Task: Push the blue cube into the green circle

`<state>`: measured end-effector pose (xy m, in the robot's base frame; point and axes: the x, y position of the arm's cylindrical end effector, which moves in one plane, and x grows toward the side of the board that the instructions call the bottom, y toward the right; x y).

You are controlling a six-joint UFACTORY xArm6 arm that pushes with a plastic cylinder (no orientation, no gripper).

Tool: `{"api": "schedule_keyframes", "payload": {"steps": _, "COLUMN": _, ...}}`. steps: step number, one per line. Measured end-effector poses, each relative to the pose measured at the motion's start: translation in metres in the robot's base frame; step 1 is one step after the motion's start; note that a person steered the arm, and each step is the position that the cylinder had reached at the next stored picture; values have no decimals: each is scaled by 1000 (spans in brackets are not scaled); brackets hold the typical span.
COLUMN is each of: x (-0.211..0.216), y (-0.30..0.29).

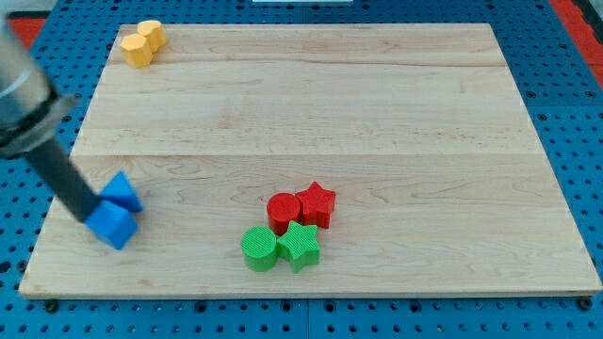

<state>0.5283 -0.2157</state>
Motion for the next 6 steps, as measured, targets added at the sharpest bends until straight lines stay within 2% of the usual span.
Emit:
{"api": "schedule_keyframes", "payload": {"steps": 1, "x": 1, "y": 16}}
{"api": "schedule_keyframes", "payload": {"steps": 2, "x": 1, "y": -29}}
{"api": "schedule_keyframes", "payload": {"steps": 3, "x": 2, "y": -31}}
{"api": "schedule_keyframes", "payload": {"steps": 4, "x": 20, "y": 15}}
{"api": "schedule_keyframes", "payload": {"steps": 5, "x": 29, "y": 97}}
{"api": "schedule_keyframes", "payload": {"steps": 6, "x": 30, "y": 58}}
